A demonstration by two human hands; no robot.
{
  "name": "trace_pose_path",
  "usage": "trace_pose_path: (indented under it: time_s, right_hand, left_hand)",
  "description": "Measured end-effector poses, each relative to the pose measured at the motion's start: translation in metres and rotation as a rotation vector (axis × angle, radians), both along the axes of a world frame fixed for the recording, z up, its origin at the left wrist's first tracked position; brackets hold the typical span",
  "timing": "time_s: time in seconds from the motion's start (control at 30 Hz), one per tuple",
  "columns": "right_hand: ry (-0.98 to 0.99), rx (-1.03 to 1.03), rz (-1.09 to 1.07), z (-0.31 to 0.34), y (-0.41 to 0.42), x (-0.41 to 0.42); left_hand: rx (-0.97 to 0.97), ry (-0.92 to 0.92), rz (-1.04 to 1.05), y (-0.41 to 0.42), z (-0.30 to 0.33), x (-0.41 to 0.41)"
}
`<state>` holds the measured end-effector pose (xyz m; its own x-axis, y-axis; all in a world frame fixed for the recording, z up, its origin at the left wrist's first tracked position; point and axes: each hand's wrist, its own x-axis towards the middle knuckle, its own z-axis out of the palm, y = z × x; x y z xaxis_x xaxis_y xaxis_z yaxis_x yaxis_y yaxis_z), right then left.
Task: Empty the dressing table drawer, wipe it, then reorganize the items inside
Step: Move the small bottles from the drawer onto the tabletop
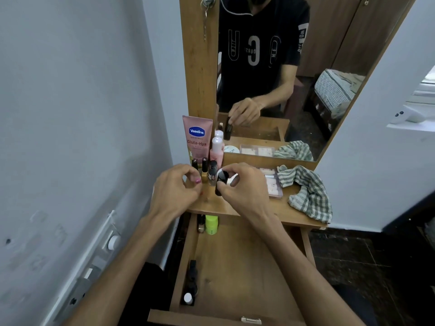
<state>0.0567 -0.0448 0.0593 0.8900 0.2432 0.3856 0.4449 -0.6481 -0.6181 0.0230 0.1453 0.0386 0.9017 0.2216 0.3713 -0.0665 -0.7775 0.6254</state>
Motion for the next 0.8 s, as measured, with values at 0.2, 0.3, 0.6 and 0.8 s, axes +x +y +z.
trace_pose_path:
  time_s: [0.2, 0.3, 0.6, 0.8]
  right_hand:
    - [-0.02, -0.06, -0.038, -0.012, 0.011, 0.02]
    - [-0.03, -0.054, -0.037, -0.014, 0.012, 0.022]
    - [0.008, -0.035, -0.044, -0.011, 0.003, 0.014]
    - [0.02, 0.11, -0.057, -0.031, -0.011, -0.04]
  left_hand:
    - [0.127, -0.027, 0.014, -0.006, -0.003, 0.027]
    - [0.151, -0.06, 0.01, -0.008, -0.005, 0.031]
    - [0.188, -0.089, 0.034, -0.006, -0.008, 0.025]
    - [0.102, -0.179, 0.046, -0.01, -0.01, -0.004]
